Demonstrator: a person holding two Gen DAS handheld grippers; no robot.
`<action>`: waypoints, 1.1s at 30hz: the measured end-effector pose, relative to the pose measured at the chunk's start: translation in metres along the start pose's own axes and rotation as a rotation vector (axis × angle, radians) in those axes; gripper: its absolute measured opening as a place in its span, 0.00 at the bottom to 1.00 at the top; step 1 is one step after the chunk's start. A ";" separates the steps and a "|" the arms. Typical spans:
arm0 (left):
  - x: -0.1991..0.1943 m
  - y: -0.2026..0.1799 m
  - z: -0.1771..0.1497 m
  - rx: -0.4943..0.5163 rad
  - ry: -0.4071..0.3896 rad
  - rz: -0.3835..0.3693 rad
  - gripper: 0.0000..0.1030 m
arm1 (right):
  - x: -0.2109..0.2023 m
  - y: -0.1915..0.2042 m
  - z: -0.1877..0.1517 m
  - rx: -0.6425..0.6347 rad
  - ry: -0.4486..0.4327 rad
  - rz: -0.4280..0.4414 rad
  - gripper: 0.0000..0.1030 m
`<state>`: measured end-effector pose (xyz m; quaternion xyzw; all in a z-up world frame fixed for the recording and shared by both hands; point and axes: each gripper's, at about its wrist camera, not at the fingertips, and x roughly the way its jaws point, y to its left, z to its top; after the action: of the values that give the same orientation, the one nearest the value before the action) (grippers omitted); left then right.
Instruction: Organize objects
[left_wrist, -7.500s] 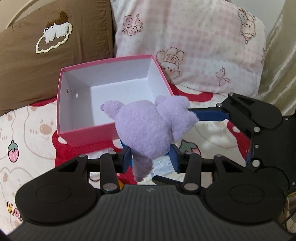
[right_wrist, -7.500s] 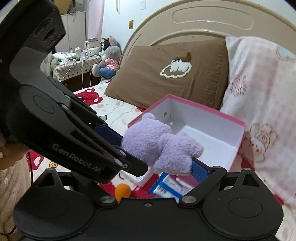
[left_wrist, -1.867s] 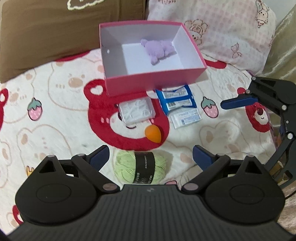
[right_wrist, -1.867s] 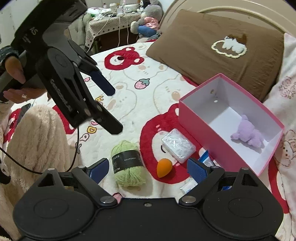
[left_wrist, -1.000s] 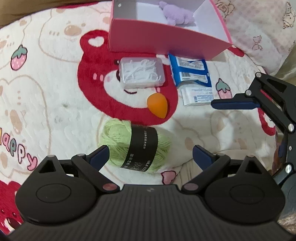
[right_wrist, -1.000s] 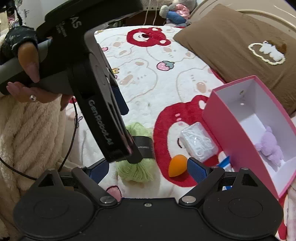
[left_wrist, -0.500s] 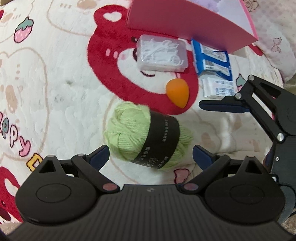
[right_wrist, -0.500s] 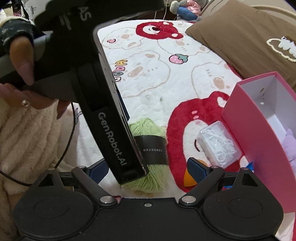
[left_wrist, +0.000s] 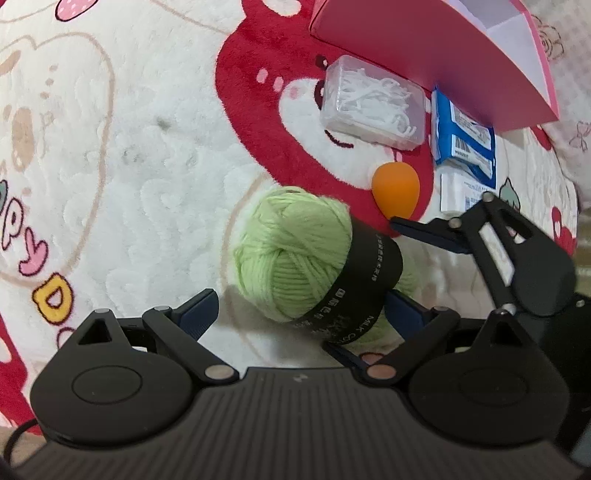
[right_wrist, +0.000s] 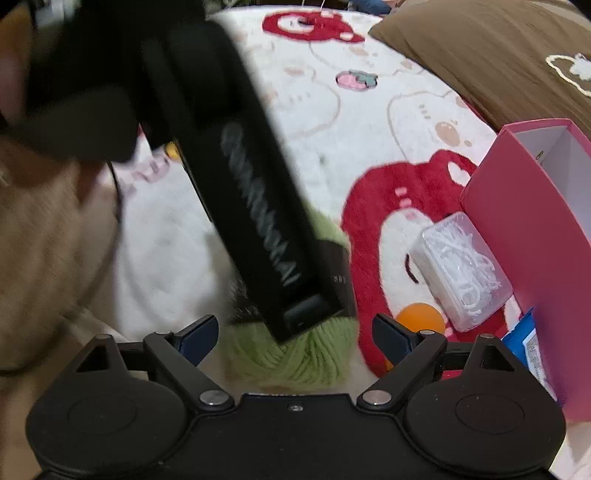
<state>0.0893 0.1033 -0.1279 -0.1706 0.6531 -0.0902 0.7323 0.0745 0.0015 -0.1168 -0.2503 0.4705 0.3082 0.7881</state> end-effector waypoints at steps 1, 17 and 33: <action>0.000 -0.001 0.000 -0.004 -0.007 -0.002 0.95 | 0.004 0.001 -0.001 -0.016 0.003 -0.014 0.88; 0.001 -0.013 0.009 -0.057 -0.103 -0.056 0.91 | -0.005 -0.033 -0.020 0.364 -0.082 0.048 0.64; 0.002 -0.030 0.003 -0.023 -0.211 -0.128 0.63 | -0.015 -0.062 -0.049 0.746 -0.162 0.109 0.67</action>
<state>0.0951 0.0752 -0.1185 -0.2287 0.5612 -0.1109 0.7877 0.0849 -0.0776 -0.1184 0.1038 0.4991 0.1760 0.8421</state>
